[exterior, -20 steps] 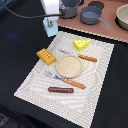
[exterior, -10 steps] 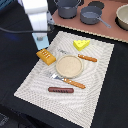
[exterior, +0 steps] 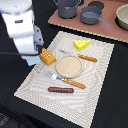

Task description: Interact with the objects in diverse but meaningful ways.

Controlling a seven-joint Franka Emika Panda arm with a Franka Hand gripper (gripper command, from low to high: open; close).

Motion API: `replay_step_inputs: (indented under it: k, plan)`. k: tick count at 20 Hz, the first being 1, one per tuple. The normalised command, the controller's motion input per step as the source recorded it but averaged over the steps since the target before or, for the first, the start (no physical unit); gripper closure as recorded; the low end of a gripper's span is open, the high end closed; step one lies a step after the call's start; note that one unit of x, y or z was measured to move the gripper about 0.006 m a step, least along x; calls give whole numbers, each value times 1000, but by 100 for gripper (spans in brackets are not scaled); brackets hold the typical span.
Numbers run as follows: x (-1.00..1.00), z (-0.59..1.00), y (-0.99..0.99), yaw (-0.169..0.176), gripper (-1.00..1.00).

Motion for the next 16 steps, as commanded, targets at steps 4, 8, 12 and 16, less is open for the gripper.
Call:
replay_step_inputs:
  k: [4, 8, 12, 16]
  plan:
    - [660, 0, -915, 0, 100]
    - [501, -103, -718, 0, 100]
    - [105, -71, -101, 0, 100]
    - [145, 69, 16, 0, -100]
